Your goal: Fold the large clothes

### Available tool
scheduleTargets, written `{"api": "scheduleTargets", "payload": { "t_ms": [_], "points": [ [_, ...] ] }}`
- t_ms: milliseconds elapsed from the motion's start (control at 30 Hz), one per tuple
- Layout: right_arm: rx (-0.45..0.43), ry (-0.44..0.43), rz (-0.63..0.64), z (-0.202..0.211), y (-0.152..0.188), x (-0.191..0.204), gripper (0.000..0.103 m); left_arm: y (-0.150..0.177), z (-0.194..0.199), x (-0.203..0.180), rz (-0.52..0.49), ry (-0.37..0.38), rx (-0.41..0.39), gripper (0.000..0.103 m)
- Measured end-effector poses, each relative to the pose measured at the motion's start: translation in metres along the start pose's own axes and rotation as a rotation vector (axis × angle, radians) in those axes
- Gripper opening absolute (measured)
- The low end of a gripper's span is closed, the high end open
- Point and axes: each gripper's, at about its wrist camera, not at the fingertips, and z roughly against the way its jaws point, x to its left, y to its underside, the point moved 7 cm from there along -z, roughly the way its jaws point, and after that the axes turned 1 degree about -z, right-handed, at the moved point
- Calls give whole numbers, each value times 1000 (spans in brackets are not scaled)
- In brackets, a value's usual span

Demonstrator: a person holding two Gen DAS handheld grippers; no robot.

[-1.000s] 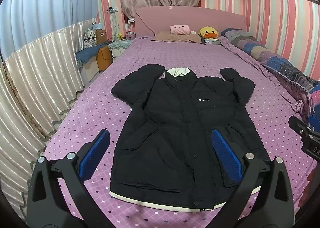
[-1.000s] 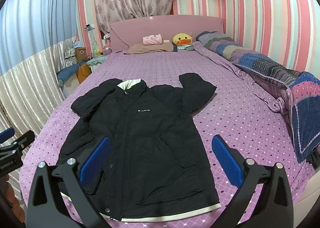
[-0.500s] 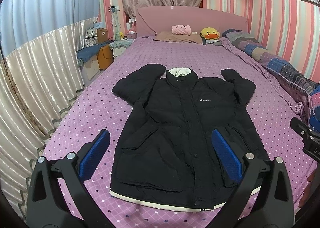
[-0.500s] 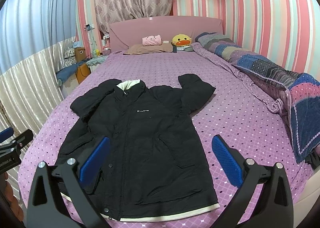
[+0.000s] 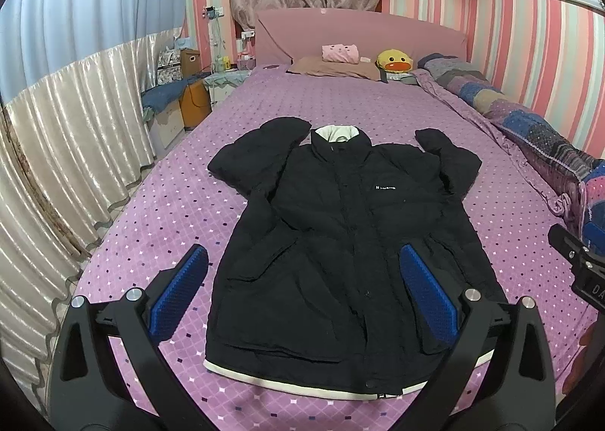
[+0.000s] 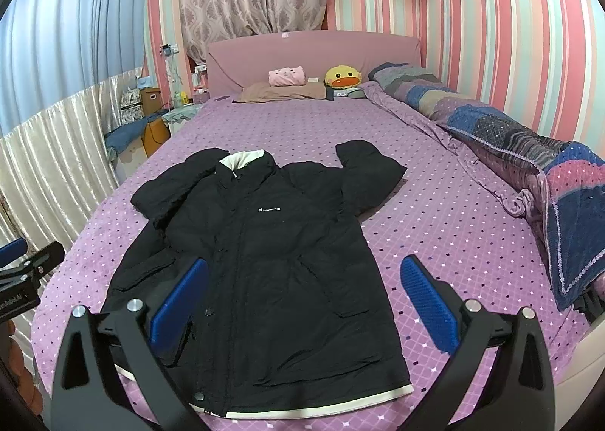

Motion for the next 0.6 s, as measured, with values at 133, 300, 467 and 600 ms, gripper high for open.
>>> {"api": "scheduleTargets", "payload": {
  "t_ms": [133,300,467,600],
  "points": [
    [1,-5,-3,0,0,0,101,0,0,1,3,-2,0,100],
    [3,-5,-1,-1,-1,-1,101,1,0,0,3,-2,0,100],
    [3,-2,-1,-2,0,-1,101,3,0,0,3,-7,5,100],
    [9,4,-2,-5,2,-2,101,4,-2,2,4,-8,12,100]
  ]
}}
